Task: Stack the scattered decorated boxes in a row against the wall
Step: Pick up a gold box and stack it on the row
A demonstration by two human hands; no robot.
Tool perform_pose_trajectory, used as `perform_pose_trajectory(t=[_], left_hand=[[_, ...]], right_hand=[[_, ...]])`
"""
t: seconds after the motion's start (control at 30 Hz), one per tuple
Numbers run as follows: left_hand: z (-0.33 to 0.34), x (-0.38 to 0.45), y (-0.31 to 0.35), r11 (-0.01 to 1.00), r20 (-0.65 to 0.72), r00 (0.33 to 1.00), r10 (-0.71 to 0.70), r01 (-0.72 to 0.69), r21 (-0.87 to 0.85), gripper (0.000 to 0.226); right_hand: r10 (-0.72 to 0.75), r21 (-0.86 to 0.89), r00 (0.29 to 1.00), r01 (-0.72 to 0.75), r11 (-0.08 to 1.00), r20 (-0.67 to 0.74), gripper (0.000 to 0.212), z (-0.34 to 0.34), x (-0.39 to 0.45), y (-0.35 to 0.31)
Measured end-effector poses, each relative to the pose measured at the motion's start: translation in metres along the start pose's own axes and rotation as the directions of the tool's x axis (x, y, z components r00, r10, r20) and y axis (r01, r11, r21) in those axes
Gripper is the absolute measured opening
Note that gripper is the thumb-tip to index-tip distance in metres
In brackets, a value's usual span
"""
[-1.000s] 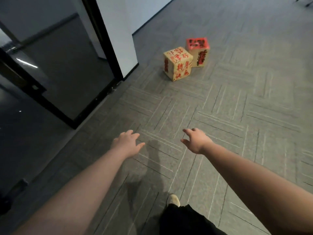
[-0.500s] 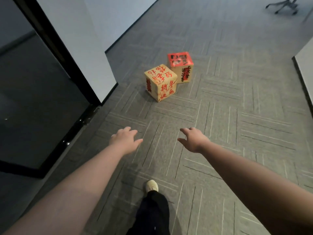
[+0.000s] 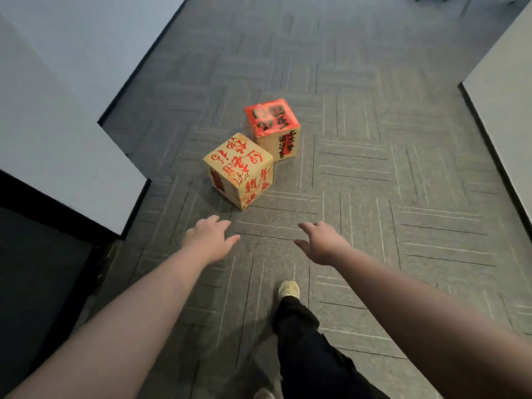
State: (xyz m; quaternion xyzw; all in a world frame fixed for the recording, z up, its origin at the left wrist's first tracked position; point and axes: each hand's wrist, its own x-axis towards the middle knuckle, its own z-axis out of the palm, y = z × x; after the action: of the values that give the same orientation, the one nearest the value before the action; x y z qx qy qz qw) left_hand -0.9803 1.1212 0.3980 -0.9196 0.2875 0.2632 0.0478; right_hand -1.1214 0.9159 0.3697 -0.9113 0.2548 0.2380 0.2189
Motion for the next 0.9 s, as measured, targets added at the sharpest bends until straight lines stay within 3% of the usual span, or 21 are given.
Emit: perform_pose_trajectory(t=[0.4, 0.57, 0.9], left_hand=[[-0.112, 0.263, -0.031, 0.999, 0.062, 0.997, -0.04, 0.04, 0.002, 0.059], [-0.14, 0.377, -0.065, 0.999, 0.026, 0.999, -0.022, 0.022, 0.027, 0.071], [-0.128, 0.628, -0.126, 0.985, 0.251, 0.963, 0.101, -0.132, 0.109, 0.096]], right_hand=[[0.037, 0.062, 0.995, -0.043, 0.997, 0.095, 0.057, -0.111, 0.279, -0.026], [0.094, 0.112, 0.988, -0.108, 0.988, 0.123, 0.063, -0.133, 0.373, -0.044], [0.36, 0.278, 0.906, -0.413, 0.867, 0.224, 0.074, -0.093, 0.559, -0.084]])
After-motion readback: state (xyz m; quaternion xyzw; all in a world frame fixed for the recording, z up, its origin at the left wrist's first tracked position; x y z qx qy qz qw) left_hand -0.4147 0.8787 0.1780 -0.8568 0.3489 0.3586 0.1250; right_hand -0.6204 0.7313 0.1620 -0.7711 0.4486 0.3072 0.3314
